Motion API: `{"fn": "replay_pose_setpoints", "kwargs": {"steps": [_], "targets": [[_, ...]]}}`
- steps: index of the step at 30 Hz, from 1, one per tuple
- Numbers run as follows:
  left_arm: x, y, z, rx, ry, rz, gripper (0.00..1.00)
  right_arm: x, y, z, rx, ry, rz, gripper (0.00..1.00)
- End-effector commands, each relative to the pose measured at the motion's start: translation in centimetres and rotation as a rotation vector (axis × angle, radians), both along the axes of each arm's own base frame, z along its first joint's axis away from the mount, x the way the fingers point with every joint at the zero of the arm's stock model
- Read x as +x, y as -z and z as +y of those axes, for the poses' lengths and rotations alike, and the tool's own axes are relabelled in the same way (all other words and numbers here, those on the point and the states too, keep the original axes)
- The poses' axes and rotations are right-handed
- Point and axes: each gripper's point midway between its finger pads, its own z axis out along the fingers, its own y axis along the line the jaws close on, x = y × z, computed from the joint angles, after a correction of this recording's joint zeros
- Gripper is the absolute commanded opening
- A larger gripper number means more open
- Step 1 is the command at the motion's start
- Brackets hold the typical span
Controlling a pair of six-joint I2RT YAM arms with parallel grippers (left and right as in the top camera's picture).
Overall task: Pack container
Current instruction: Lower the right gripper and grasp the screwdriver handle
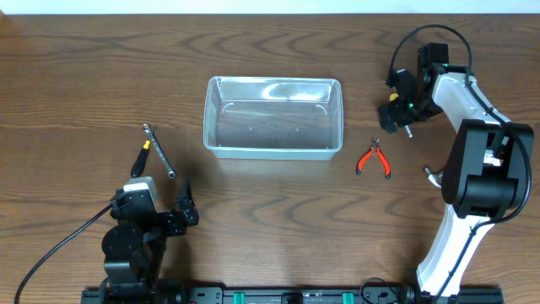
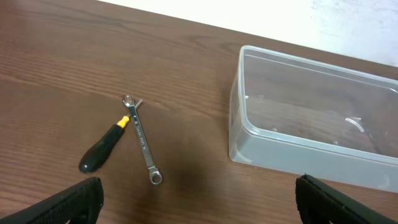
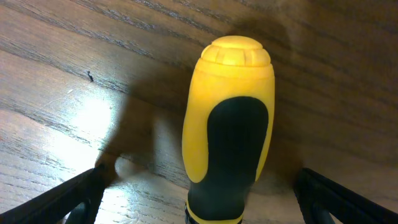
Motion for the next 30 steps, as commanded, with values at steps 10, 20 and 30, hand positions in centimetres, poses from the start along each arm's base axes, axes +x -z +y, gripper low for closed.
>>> {"fn": "replay_pose_setpoints", "kwargs": {"steps": [10,20,30], "targets": [[-0.01,-1.05,-0.02,-0.006,-0.001,-0.019,0.98,-2.08,2.69,-0.36,-0.019,0.011,0.084,0.75],[-0.01,-1.05,-0.02,-0.006,-0.001,-0.019,0.98,-2.07,2.68,-0.36,-0.019,0.011,0.084,0.53],[-0.01,-1.05,-0.02,-0.006,-0.001,-0.019,0.98,-2.06,2.68,-0.35,-0.019,0.012,0.083,0.39]]}}
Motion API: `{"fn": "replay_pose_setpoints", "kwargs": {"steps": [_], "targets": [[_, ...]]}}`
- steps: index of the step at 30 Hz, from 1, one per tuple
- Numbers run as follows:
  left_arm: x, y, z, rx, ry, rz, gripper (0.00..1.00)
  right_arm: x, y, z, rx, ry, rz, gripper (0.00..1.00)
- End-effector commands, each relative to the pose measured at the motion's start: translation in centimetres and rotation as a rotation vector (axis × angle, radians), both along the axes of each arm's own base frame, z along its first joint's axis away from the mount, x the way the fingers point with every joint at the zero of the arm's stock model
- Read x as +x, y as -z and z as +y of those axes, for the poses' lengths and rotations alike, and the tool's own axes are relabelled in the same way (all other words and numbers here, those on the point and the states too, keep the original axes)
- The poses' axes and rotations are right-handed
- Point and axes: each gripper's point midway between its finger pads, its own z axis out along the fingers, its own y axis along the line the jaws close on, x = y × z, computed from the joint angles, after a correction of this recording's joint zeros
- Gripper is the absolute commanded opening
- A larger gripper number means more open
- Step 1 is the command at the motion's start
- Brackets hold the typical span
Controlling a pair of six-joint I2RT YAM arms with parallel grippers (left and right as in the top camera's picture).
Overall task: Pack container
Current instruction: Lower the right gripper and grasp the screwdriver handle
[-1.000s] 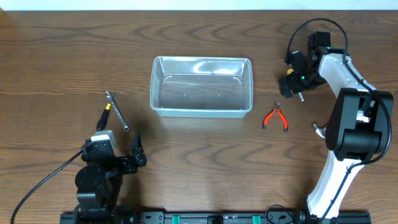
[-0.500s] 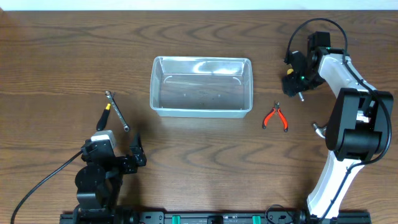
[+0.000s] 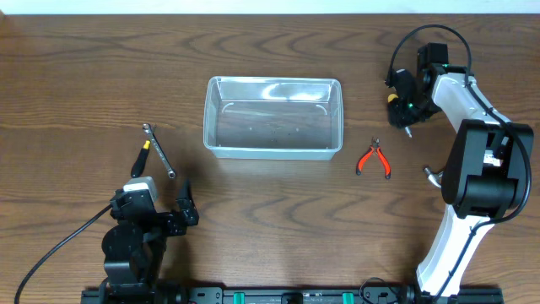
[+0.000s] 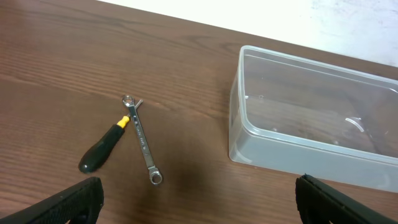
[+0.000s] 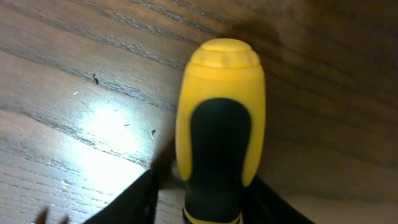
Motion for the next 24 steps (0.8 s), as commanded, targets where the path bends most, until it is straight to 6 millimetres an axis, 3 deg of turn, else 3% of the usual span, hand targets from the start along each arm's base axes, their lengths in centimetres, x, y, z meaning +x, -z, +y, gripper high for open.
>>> {"fn": "replay_pose_setpoints", "kwargs": {"steps": [1,12,15,20,24], "targets": [[0.0,-1.0,0.0,-0.006,0.0,-0.019,0.98,-2.1,2.7,-0.5,-0.027,0.009,0.088,0.38],[0.0,-1.1,0.0,-0.006,0.0,-0.019,0.98,-2.1,2.7,-0.5,-0.027,0.01,0.088,0.2],[0.0,-1.0,0.0,-0.006,0.0,-0.019,0.98,-2.0,2.7,-0.5,-0.026,0.011,0.084,0.01],[0.0,-1.0,0.0,-0.005,-0.001,-0.019,0.98,-1.1,2.4,0.0,0.015,0.109,0.055,0.01],[0.0,-1.0,0.0,-0.006,-0.001,-0.019,0.98,0.3,-0.6,1.4,0.108,0.151,0.017,0.01]]}}
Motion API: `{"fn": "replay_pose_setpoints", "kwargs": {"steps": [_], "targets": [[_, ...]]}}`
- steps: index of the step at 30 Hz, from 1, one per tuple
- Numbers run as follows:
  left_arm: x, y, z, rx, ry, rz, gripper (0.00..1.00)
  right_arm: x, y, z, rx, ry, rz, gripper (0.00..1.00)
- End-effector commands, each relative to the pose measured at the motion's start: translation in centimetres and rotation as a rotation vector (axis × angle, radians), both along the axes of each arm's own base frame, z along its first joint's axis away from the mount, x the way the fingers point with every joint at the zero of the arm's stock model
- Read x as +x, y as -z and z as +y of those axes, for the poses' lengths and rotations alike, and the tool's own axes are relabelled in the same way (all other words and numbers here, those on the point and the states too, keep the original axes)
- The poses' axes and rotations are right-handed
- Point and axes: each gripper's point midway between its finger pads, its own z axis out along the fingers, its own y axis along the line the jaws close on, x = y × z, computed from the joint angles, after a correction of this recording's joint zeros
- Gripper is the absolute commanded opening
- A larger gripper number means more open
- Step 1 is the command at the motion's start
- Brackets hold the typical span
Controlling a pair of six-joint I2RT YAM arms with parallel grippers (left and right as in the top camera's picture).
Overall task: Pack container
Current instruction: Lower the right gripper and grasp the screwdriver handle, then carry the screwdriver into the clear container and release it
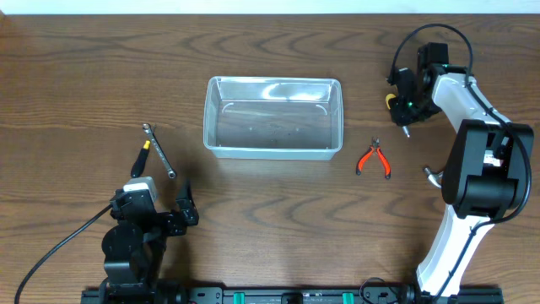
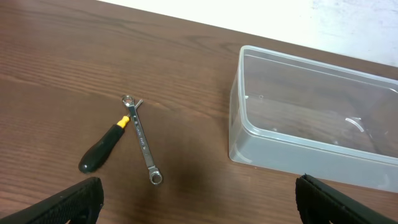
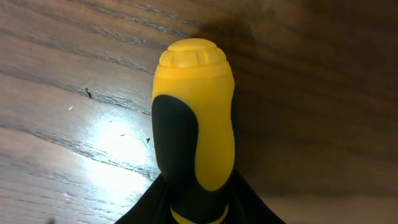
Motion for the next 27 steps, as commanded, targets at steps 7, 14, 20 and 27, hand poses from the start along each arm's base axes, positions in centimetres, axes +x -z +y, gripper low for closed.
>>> {"fn": "replay_pose_setpoints", "kwargs": {"steps": [7,14,20,27], "targets": [[0.0,-1.1,0.0,-0.005,-0.001,-0.019,0.98,3.1,-12.3,3.5,0.104,-0.004,-0.183,0.01],[0.0,-1.1,0.0,-0.005,0.0,-0.019,0.98,0.4,-20.8,12.7,0.031,-0.519,-0.346,0.01],[0.0,-1.0,0.0,-0.005,-0.001,-0.019,0.98,-3.9,-19.5,22.0,-0.006,-0.996,-0.327,0.01],[0.0,-1.0,0.0,-0.005,-0.001,-0.019,0.98,-4.8,-14.8,28.5,-0.001,-1.21,-0.302,0.02]]}}
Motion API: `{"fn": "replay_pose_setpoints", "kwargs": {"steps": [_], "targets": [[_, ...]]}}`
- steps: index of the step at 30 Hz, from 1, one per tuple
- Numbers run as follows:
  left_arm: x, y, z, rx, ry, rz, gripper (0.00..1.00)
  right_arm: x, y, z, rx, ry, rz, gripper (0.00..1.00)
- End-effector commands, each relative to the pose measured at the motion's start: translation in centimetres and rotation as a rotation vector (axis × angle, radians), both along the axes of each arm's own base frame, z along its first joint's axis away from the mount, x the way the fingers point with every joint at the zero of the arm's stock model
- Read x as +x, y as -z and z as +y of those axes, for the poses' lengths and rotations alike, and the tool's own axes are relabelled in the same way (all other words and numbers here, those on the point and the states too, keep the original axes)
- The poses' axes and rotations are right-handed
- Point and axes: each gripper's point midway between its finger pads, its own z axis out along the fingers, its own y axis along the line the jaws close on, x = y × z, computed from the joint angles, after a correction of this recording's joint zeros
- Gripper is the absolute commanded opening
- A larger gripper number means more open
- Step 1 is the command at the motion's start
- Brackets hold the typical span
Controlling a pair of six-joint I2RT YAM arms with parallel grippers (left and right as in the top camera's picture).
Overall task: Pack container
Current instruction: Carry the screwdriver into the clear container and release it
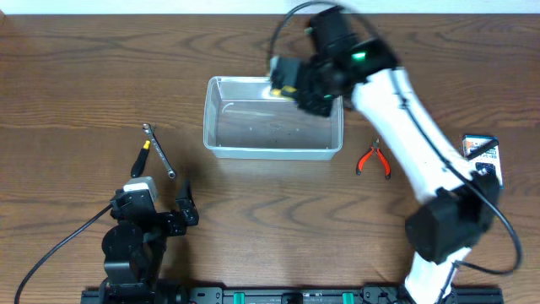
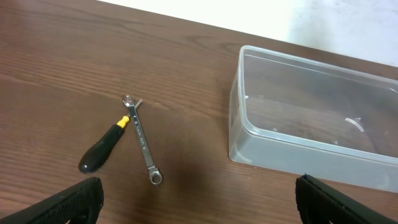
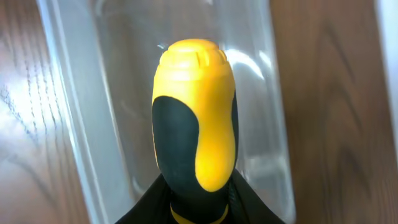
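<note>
A clear plastic container sits mid-table; its wall also shows in the left wrist view and the right wrist view. My right gripper is shut on a yellow-and-black screwdriver handle, held over the container's back right part. The overhead view of it is blurred. My left gripper rests open at the front left, holding nothing. A silver wrench and a small black screwdriver lie left of the container.
Red-handled pliers lie on the table right of the container. A small dark packet lies near the right edge. The right arm stretches from the front right across to the container.
My right gripper, still shut on the yellow-handled screwdriver, has gone from the far right of the table to above the container. The left arm and the other tools have not moved.
My right gripper first stood open around the yellow-handled screwdriver at the table's right side. Its fingers were then closer in, and then shut on the handle there. Now the screwdriver is held over the container. The left gripper stayed open and still throughout.
</note>
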Motion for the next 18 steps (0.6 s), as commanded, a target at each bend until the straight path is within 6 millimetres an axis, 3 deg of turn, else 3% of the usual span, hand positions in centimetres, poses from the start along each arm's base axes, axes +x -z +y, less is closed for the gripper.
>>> {"fn": "replay_pose_setpoints", "kwargs": {"steps": [1,5,9,14,18], "targets": [[0.0,-1.0,0.0,-0.005,0.0,-0.019,0.98,-0.2,3.1,1.6,-0.04,-0.107,0.017,0.01],[0.0,-1.0,0.0,-0.005,0.0,-0.019,0.98,0.6,7.3,2.3,-0.064,-0.112,0.064,0.01],[0.0,-1.0,0.0,-0.005,0.0,-0.019,0.98,0.5,11.2,1.8,-0.103,-0.106,0.141,0.01],[0.0,-1.0,0.0,-0.005,0.0,-0.019,0.98,0.0,14.0,1.3,-0.132,-0.083,0.211,0.01],[0.0,-1.0,0.0,-0.006,0.0,-0.019,0.98,-0.8,14.9,0.9,-0.153,-0.081,0.254,0.07]]}}
